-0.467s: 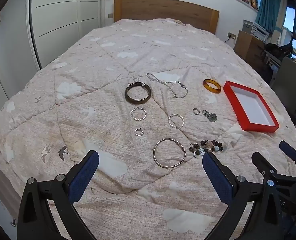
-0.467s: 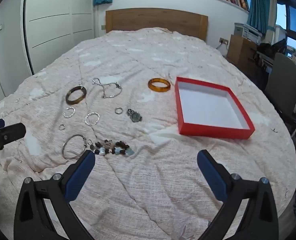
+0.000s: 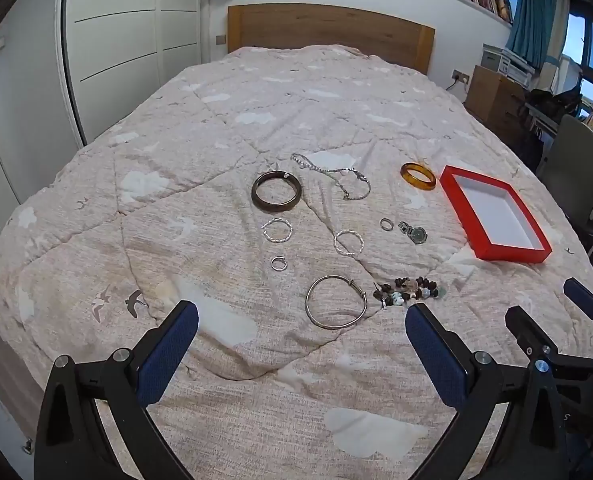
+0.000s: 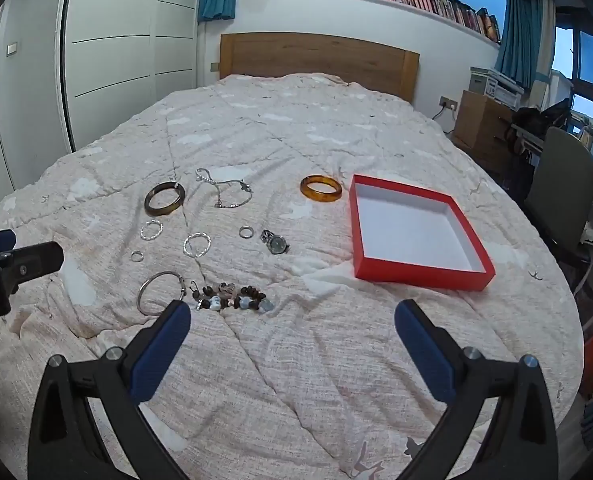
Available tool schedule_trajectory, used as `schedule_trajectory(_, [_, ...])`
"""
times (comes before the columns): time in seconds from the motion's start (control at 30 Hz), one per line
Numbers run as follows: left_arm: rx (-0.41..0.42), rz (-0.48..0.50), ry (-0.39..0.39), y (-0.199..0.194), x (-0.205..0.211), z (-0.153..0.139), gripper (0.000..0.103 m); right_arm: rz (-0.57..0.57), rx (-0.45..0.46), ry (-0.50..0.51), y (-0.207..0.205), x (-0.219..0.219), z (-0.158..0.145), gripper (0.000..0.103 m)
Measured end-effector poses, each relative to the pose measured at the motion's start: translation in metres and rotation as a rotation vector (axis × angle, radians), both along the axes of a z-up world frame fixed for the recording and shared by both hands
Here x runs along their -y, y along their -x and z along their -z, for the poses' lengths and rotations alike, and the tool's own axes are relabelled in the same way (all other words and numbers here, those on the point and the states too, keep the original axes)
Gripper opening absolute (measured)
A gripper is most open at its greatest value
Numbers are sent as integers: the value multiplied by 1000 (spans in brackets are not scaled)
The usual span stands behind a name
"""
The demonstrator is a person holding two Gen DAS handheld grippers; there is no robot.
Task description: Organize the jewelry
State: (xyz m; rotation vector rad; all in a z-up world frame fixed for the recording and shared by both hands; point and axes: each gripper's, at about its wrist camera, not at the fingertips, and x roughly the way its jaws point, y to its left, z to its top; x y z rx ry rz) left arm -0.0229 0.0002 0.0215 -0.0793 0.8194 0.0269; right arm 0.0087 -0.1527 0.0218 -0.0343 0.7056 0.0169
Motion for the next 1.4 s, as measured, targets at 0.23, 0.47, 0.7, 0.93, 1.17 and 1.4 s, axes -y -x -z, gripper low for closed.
schedule_trajectory(0.23, [13, -10, -22, 6, -2, -2, 102, 24, 13, 1, 11, 3, -2, 103])
schedule_trajectory(0.47, [12, -25, -40, 6, 0, 4, 102, 46, 15, 10, 12, 9, -1, 103])
schedule_trajectory(0.7, [14, -51, -62, 4, 1, 12, 102, 77, -7, 11, 8, 19, 4, 103])
schedule_trajectory(0.93, [1, -31, -67, -4, 1, 19, 102, 113, -41, 21, 7, 27, 12, 103])
schedule_trajectory(1.17, [0, -20, -57, -8, -4, 23, 102, 134, -71, 30, 4, 27, 16, 103])
schedule_trajectory(1.4, [-14, -3, -60, -10, -2, 28, 102, 134, -100, 32, 1, 24, 21, 103])
